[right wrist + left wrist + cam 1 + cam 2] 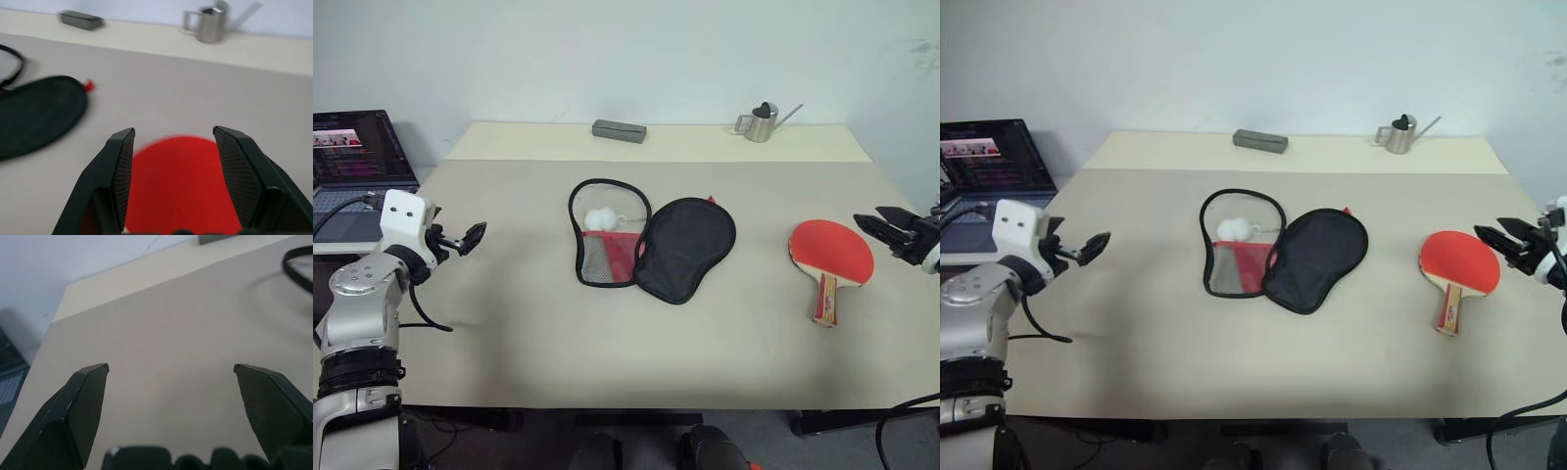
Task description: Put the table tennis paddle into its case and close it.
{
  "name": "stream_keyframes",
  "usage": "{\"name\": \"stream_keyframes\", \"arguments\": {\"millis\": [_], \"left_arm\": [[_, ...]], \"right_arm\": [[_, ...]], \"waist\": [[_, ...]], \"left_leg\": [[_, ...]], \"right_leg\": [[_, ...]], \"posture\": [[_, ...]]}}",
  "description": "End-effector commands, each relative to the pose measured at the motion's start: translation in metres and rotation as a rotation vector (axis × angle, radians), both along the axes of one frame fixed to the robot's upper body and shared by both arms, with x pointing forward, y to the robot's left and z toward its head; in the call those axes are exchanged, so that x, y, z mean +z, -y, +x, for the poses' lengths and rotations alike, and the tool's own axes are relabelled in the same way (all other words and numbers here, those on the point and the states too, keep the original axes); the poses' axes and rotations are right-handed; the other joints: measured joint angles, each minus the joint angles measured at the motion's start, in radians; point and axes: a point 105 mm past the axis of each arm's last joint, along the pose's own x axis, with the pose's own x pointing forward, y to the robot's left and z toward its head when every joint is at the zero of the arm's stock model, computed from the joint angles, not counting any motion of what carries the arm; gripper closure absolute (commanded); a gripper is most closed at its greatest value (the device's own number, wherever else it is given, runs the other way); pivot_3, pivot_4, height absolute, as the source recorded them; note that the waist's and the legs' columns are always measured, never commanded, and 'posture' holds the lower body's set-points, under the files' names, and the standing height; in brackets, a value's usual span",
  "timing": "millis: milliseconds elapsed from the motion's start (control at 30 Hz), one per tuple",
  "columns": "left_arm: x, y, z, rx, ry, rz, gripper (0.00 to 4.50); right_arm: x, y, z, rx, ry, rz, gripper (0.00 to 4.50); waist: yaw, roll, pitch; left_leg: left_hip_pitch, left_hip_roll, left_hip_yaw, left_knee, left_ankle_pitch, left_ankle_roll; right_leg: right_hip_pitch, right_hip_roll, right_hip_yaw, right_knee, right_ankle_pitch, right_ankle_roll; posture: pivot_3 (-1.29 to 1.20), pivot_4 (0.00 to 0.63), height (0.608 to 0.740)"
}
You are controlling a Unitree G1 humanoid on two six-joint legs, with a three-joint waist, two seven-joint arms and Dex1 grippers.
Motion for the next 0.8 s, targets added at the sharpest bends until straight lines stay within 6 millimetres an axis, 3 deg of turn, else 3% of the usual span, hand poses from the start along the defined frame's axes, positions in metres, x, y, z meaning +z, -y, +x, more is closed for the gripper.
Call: {"name": "stream_keyframes", "arguments": {"millis": [33,267,567,800], "left_arm": [[0.025,0.012,-0.004,-0.086,0.066,0.002,0.0],[0.05,0.067,-0.007,-0.376,0.054,-0.003,0.0],[0.067,0.117,-0.015,-0.648,0.008,0.026,0.0],[0.059,0.13,-0.011,-0.734,-0.051,0.057,0.0]], "right_arm": [[0.015,-0.011,-0.003,0.045,0.033,0.004,1.69],[0.019,-0.07,-0.006,0.277,0.001,-0.02,1.69],[0.029,-0.103,-0.008,0.421,-0.042,-0.031,1.69],[0.018,-0.125,0.002,0.368,-0.138,-0.003,1.69]], "waist": [[0.001,0.0,0.0],[0.001,0.0,0.0],[0.001,0.0,0.0],[-0.002,0.0,0.0]], "left_leg": [[0.0,0.0,0.0,0.0,0.0,0.0],[-0.001,0.0,-0.001,0.0,0.0,0.0],[-0.001,0.0,-0.001,0.001,0.0,0.0],[-0.001,0.0,0.0,0.001,0.0,0.0]], "right_leg": [[0.0,0.0,0.0,0.0,0.0,0.0],[0.0,0.0,-0.001,0.0,0.0,0.0],[0.0,0.004,-0.001,0.0,0.0,0.0],[-0.001,0.004,-0.001,0.0,0.0,0.0]], "posture": [[0.0,0.15,0.74],[0.0,0.15,0.74],[0.0,0.15,0.74],[0.0,0.15,0.74]]}}
